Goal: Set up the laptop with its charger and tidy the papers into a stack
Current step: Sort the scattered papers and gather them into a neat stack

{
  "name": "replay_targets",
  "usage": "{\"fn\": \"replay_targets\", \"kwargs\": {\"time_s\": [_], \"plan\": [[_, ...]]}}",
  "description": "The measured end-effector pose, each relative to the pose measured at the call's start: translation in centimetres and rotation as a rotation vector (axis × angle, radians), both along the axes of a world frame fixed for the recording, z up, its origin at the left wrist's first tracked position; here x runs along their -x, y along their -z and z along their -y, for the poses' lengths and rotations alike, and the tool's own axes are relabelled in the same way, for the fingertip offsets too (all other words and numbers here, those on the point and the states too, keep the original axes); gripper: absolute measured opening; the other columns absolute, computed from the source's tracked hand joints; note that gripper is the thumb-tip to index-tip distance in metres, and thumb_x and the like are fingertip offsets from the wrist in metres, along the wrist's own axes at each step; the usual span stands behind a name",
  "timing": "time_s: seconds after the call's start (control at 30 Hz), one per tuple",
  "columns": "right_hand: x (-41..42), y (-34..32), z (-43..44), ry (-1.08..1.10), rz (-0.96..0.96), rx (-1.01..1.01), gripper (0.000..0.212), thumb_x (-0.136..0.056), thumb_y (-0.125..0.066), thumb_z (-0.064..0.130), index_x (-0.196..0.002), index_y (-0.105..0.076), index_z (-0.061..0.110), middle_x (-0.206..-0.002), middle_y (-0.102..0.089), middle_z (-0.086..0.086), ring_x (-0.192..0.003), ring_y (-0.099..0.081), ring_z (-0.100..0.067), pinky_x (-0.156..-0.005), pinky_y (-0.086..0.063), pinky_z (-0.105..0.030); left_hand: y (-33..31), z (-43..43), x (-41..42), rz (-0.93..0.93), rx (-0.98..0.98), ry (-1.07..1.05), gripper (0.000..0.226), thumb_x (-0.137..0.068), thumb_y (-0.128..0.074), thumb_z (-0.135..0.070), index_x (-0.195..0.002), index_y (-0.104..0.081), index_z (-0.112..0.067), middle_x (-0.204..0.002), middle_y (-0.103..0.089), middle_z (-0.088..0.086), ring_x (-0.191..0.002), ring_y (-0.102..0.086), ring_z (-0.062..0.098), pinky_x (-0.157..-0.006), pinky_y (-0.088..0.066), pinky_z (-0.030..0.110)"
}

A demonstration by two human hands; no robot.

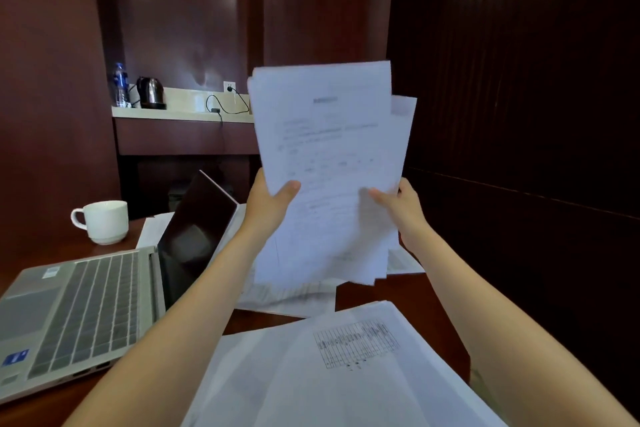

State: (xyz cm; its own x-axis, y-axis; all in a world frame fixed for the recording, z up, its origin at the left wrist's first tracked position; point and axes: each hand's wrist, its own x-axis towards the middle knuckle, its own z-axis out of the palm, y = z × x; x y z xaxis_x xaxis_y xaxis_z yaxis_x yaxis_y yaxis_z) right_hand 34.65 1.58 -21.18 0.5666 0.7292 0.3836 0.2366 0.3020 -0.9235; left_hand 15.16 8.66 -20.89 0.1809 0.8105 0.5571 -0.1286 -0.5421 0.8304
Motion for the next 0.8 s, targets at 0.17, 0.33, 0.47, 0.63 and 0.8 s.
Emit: {"fn": "replay_targets", "kwargs": {"time_s": [0.17, 0.33, 0.47, 0.63, 0.8], "plan": [[0.1, 1.1, 0.3, -0.05, -0.125, -0.02, 0.047, -0.085, -0.067, 0.016, -0.126, -0.044, 0.012, -0.109, -0.055, 0.003, -0.092, -0.055, -0.013, -0.066, -0.045, -0.02, 0.6, 0.1, 0.6, 0.034, -0.038, 0.073, 0.042, -0.087, -0.063, -0.009, -0.126, -0.049, -0.013, -0.117, -0.058, -0.006, -0.102, -0.057, 0.005, -0.069, -0.045, 0.001], [0.5, 0.6, 0.0, -0.067, -0.096, -0.069, 0.047, -0.087, -0.064, 0.008, -0.13, -0.046, 0.011, -0.116, -0.056, 0.001, -0.102, -0.055, -0.016, -0.081, -0.044, -0.028, -0.6, 0.3, 0.2, 0.084, -0.03, 0.084, 0.049, -0.083, -0.067, -0.007, -0.127, -0.047, -0.008, -0.116, -0.06, -0.001, -0.097, -0.058, 0.005, -0.068, -0.049, 0.006], [0.1, 0.4, -0.1, -0.043, -0.136, -0.069, 0.052, -0.084, -0.068, 0.011, -0.128, -0.042, 0.009, -0.109, -0.055, 0.0, -0.09, -0.057, -0.015, -0.068, -0.049, -0.024, -2.1, 0.0, 0.5, 0.108, -0.024, 0.014, 0.061, -0.077, -0.074, -0.012, -0.128, -0.04, -0.01, -0.117, -0.054, -0.004, -0.106, -0.053, 0.01, -0.08, -0.044, 0.018], [0.1, 1.1, -0.4, -0.085, -0.12, -0.023, 0.05, -0.08, -0.071, 0.008, -0.121, -0.043, 0.014, -0.111, -0.056, -0.001, -0.088, -0.057, -0.011, -0.064, -0.045, -0.021, -2.1, -0.1, -0.1, 0.085, -0.001, 0.014, 0.082, -0.072, -0.078, -0.011, -0.136, -0.027, -0.011, -0.121, -0.048, -0.006, -0.111, -0.049, 0.009, -0.087, -0.043, 0.02], [0.0, 0.9, 0.0, -0.12, -0.062, -0.056, 0.04, -0.082, -0.067, 0.001, -0.112, -0.048, 0.019, -0.1, -0.06, 0.006, -0.086, -0.058, -0.008, -0.064, -0.048, -0.017, -2.3, 0.0, -0.3, 0.132, 0.063, -0.009, 0.094, -0.072, -0.078, -0.007, -0.141, -0.015, -0.014, -0.128, -0.041, -0.003, -0.113, -0.045, 0.009, -0.091, -0.037, 0.023]]}}
